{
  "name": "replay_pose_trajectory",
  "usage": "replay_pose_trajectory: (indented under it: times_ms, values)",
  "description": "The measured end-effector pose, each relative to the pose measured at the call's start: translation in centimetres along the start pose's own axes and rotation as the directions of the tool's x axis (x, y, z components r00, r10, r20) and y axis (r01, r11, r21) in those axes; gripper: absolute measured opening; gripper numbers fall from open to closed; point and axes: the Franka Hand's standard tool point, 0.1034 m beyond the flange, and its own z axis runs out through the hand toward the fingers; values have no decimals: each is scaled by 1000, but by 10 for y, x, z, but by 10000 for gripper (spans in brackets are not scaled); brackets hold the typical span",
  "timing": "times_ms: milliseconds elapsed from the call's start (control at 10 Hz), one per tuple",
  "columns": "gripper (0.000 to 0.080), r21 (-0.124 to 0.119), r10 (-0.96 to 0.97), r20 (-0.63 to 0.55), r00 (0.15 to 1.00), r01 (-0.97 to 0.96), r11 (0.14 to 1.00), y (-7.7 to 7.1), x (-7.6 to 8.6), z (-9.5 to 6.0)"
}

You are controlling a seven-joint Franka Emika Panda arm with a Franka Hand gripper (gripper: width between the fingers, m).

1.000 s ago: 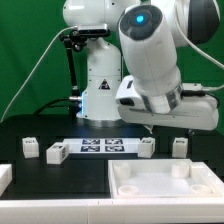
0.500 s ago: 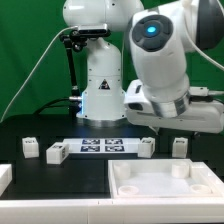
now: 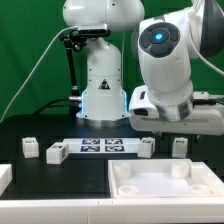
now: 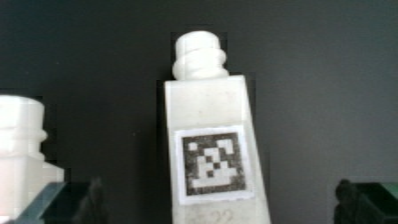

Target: Assemble one leg

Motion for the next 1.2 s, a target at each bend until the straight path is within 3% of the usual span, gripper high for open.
replay_pose_trajectory:
  times_ms: [200,400,700,800,1000,1200]
  values:
    - [649,-1,-1,-10,1000,1,1000,0,1,3]
    - [649,-17,-5,-12,1000,5,1000,3,-4,19]
    - [649,-22,-12,7,1000,12,1000,5,-3,27]
    - [649,-25,-6,137,990,10,1000,9,-2,29]
    - [649,-25,-14,107,994,17,1000,5,3,27]
    - [372,-25,-12,108,994,15,1000,6,3,28]
